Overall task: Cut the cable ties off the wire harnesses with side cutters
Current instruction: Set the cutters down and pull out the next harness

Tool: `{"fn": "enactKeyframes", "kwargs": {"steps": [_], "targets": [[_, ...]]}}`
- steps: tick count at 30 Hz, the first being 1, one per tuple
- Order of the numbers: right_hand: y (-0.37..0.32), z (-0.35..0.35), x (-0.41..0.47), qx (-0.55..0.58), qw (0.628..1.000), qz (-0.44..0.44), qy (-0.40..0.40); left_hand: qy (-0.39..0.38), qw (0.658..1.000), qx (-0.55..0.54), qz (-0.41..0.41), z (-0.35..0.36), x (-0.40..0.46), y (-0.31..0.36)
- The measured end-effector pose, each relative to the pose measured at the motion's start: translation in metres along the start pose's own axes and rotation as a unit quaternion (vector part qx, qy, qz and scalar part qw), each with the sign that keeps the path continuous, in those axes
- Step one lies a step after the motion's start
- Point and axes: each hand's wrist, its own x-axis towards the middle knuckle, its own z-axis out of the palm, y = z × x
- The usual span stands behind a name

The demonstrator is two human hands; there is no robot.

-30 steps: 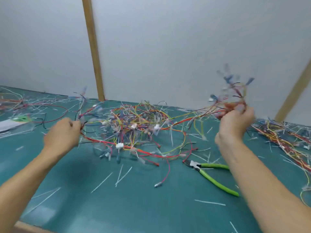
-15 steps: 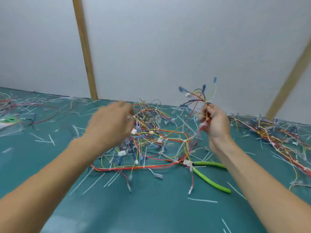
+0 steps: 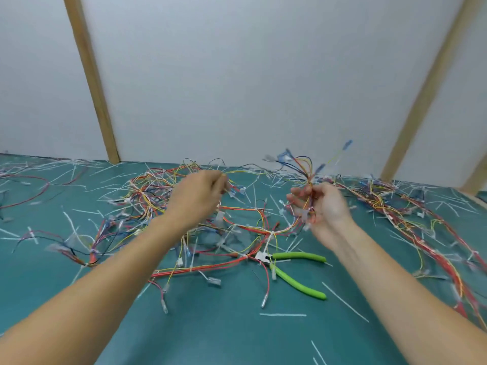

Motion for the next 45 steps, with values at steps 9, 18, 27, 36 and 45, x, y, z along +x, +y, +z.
{"fn": "enactKeyframes", "kwargs": {"steps": [9,18,27,36,45], "targets": [[0.021,0.019,-0.009,-0.287,0.954,-0.083,-0.002,-0.021,0.992,0.019,0.121,-0.004,-0.019,0.099],[0.018,-0.013,-0.011,-0.267,0.956,-0.093,-0.074,-0.158,0.919,-0.354,-0.077,0.008,-0.019,0.112],[0.034,-0.007,-0.008,-0.334,0.929,-0.116,-0.109,-0.136,0.929,-0.345,0.006,0.018,-0.024,0.108],[-0.002,-0.021,0.007,0.158,0.985,-0.065,0.023,-0.083,0.996,-0.014,-0.02,0.034,-0.099,0.022],[-0.081,-0.027,0.007,0.394,0.904,-0.167,-0.005,-0.119,0.964,0.158,0.176,0.0,-0.122,-0.065]]}}
